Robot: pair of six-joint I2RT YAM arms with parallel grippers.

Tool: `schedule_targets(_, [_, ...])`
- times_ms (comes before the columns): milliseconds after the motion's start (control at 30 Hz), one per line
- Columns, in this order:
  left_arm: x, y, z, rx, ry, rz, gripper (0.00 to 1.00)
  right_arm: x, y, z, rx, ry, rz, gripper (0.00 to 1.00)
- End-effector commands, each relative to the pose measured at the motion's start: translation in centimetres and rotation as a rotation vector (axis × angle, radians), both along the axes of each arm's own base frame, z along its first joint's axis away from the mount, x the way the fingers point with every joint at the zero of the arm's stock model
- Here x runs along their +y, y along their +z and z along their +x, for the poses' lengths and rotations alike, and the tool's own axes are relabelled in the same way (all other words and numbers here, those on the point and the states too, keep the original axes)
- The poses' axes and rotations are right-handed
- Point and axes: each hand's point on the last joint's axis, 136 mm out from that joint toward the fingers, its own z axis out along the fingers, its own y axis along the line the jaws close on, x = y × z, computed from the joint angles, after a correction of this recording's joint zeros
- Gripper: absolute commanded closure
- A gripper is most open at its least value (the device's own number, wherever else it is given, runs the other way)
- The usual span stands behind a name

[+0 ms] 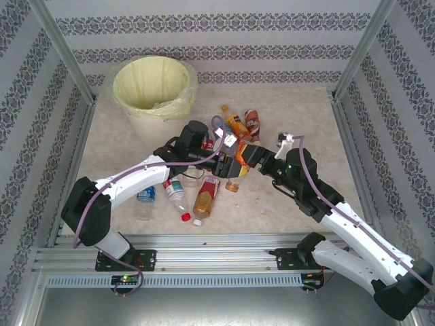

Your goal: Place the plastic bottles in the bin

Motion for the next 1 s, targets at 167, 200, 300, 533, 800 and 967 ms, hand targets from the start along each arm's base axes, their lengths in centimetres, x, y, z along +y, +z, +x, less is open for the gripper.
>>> schedule_targets(167, [1.6, 3.0, 0.5, -0.134, 0.013, 0.019, 0.43, -2.0, 2.1, -4.0, -0.099, 0.056, -0.038, 0.02])
schedule_targets(200, [1.8, 3.3, 0.7, -0.148, 0.028, 0.043, 0.44, -2.2, 2.4, -4.5, -0.119, 0.068, -0.048, 0.02])
schedule_targets(300, [3.0, 4.5, 1.5, -0.221, 0.085, 0.122, 0.43, -2.9, 3.7, -6.1, -0.188, 0.103, -0.088, 0.02])
schedule_targets(533, [7.3, 7.8, 5.2, -0.376, 0.312, 0.346, 0.43, -4.7, 8.3, -9.2, -0.355, 0.159, -0.219, 0.02])
schedule_targets(800, [12.6, 12.5, 9.5, -0.487, 0.525, 0.549, 0.44, -5.9, 13.2, -11.3, -0.542, 0.175, -0.301, 0.02])
schedule_targets(967, [16.3, 14.9, 13.0, -0.505, 0.644, 0.625, 0.44, -6.3, 15.2, -11.9, -0.606, 0.167, -0.301, 0.03])
